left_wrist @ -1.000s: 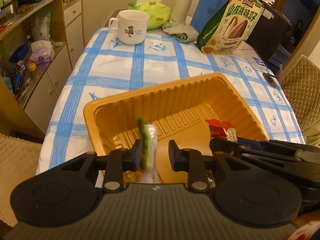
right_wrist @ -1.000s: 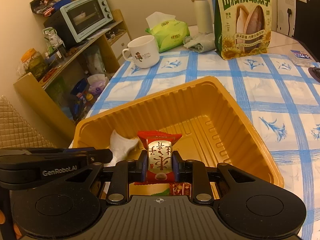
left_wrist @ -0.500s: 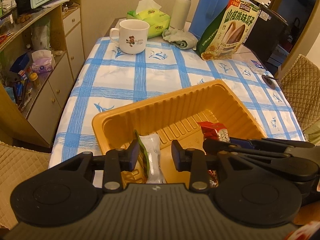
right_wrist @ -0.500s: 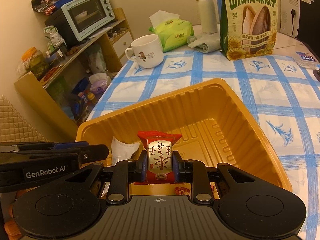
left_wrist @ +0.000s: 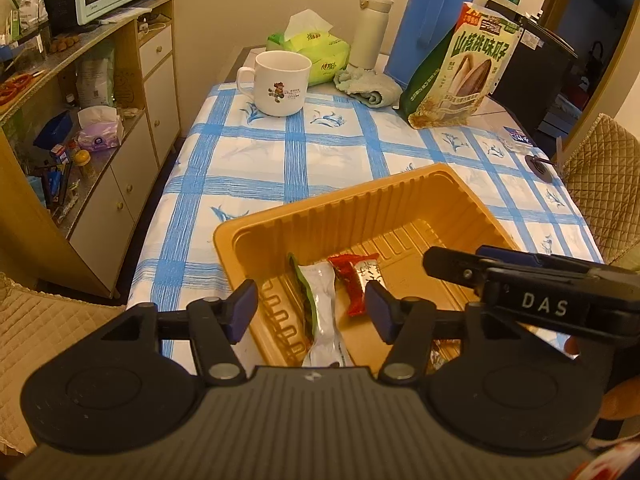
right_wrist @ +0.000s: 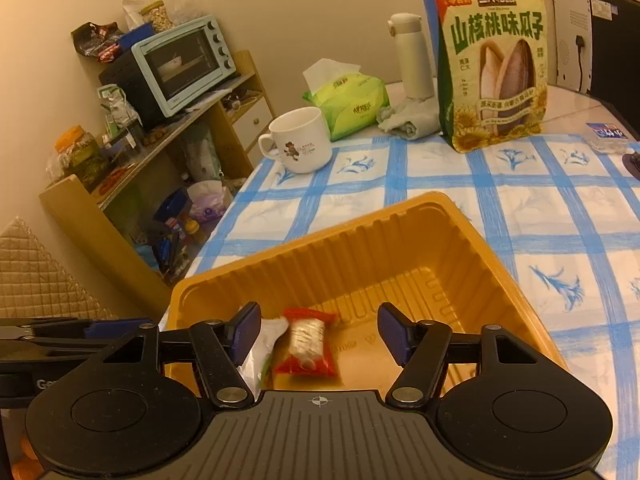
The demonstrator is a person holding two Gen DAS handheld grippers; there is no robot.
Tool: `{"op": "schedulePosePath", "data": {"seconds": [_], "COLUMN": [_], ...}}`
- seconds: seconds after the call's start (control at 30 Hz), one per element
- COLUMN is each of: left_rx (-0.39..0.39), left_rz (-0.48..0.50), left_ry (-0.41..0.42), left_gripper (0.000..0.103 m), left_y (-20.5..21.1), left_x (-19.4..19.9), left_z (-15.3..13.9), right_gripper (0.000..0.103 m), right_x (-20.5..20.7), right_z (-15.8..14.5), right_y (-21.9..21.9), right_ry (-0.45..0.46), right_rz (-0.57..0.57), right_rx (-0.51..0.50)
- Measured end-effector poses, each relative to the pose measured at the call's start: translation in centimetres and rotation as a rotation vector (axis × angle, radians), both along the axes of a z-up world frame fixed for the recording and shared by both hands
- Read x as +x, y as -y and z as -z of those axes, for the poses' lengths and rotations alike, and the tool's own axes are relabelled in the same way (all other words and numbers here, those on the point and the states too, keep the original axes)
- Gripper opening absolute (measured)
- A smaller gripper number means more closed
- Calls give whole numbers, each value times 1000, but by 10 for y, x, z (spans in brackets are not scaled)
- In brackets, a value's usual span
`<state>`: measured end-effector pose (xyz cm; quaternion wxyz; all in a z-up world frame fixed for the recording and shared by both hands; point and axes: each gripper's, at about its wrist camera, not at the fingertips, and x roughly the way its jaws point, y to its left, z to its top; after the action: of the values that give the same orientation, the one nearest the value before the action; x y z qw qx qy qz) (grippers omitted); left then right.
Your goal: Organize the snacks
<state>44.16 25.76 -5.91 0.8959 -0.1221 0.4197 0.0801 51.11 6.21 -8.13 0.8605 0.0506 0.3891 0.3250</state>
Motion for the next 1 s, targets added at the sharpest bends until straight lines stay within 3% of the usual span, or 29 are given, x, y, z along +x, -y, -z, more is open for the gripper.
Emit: {"op": "schedulePosePath", "data": {"seconds": [0.2, 0.43, 0.8, 1.0], "left_rx": [12, 31, 74, 86], "left_rz": [20, 59, 103, 124], "left_ry": [20, 46, 95, 102], "left_gripper": [71, 73, 86, 88], "left_y": [11, 32, 80, 110], "left_x": [-19, -47, -104, -140], "left_z": [-12, -28, -51, -57], "right_gripper": [79, 90, 94, 94], "right_x": [-14, -41, -104, -144], "right_z": [-7, -21, -42, -47], "right_y": [24, 52, 103, 135], "right_ry": [-1, 14, 60, 64], "right_rz": [26, 45, 54, 62], "right_rx": [16, 31, 35, 38]}}
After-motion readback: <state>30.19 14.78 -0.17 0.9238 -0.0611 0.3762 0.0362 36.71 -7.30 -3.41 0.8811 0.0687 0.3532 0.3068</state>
